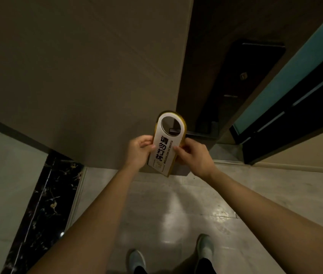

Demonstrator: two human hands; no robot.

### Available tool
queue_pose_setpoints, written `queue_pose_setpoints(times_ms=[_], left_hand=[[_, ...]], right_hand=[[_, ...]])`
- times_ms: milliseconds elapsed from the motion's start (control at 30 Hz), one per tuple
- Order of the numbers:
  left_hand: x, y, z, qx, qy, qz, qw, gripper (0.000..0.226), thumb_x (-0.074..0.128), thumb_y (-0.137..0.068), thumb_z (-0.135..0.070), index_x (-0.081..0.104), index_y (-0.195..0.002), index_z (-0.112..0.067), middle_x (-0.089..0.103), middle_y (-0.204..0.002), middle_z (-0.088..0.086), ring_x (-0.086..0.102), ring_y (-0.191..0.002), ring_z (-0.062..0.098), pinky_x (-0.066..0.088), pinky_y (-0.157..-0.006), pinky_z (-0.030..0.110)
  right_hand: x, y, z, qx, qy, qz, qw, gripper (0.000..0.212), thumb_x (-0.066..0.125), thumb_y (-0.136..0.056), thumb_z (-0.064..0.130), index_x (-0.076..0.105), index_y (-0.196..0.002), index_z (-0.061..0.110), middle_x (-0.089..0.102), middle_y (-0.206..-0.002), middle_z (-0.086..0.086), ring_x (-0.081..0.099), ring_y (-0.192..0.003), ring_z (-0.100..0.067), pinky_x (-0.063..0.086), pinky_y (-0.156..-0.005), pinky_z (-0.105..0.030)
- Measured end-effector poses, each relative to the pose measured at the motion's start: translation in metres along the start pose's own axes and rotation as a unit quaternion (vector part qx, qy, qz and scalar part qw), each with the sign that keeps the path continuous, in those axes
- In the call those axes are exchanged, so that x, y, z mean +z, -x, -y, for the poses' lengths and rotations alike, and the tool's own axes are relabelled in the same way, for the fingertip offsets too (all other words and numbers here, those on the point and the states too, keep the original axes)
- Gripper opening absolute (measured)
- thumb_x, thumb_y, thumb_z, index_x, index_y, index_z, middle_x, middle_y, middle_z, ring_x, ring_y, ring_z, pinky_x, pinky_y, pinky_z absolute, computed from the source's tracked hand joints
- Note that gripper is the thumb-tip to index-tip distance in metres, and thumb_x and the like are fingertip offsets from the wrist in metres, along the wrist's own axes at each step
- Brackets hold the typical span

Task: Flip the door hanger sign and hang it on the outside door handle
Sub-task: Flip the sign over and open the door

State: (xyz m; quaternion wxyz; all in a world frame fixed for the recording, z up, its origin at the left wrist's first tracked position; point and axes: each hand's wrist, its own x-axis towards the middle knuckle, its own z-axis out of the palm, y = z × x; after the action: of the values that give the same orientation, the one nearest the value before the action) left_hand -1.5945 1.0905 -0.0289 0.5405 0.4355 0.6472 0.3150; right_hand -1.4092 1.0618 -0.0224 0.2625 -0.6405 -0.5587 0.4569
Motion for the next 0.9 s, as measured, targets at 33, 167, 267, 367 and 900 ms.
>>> queue_pose_setpoints(times_ms=[33,167,267,367,900], left_hand=[[0.000,-0.001,0.001,-0.002,-0.001,0.005,1.000,0.022,0.061,-0.090,0.004,0.067,-0.101,-0.014,0.070,-0.099,0.004,0.067,-0.097,0.019,0.055,-0.090,0.037],[0.005,0.005,0.011,-0.026,0.006,0.025,0.999,0.025,0.059,-0.092,0.002,0.065,-0.114,-0.007,0.067,-0.102,0.001,0.064,-0.098,0.014,0.054,-0.083,0.026],[0.015,0.009,0.013,-0.031,0.008,0.029,0.999,0.028,0.059,-0.092,0.001,0.064,-0.118,-0.008,0.067,-0.103,0.000,0.064,-0.100,0.014,0.053,-0.083,0.024],[0.026,0.010,0.013,-0.032,0.000,0.047,0.998,0.023,0.060,-0.092,0.000,0.065,-0.109,-0.016,0.066,-0.098,-0.006,0.064,-0.096,0.009,0.053,-0.082,0.024],[0.105,0.030,0.020,-0.020,0.002,0.082,0.996,0.024,0.064,-0.090,-0.002,0.063,-0.091,-0.026,0.068,-0.097,-0.003,0.067,-0.104,0.021,0.055,-0.094,0.039]], right_hand=[[0.001,0.001,-0.002,-0.004,0.013,0.006,1.000,0.022,0.059,-0.094,0.035,0.062,-0.105,0.017,0.070,-0.107,0.002,0.070,-0.092,-0.011,0.061,-0.078,-0.030],[0.001,0.010,-0.010,0.002,0.029,-0.004,1.000,0.019,0.058,-0.094,0.035,0.061,-0.100,0.017,0.070,-0.104,0.002,0.070,-0.089,-0.011,0.061,-0.075,-0.028],[-0.001,0.019,-0.017,0.014,0.029,-0.010,0.999,0.014,0.059,-0.094,0.032,0.060,-0.098,0.019,0.070,-0.103,0.003,0.069,-0.085,-0.009,0.059,-0.069,-0.022],[-0.007,0.026,-0.026,0.019,0.030,-0.020,0.999,0.015,0.059,-0.094,0.033,0.061,-0.099,0.019,0.071,-0.105,0.001,0.070,-0.086,-0.009,0.059,-0.068,-0.021],[-0.068,0.060,-0.078,0.041,0.054,-0.075,0.995,0.019,0.054,-0.097,0.035,0.061,-0.108,0.022,0.072,-0.108,0.002,0.069,-0.093,-0.010,0.058,-0.075,-0.023]])
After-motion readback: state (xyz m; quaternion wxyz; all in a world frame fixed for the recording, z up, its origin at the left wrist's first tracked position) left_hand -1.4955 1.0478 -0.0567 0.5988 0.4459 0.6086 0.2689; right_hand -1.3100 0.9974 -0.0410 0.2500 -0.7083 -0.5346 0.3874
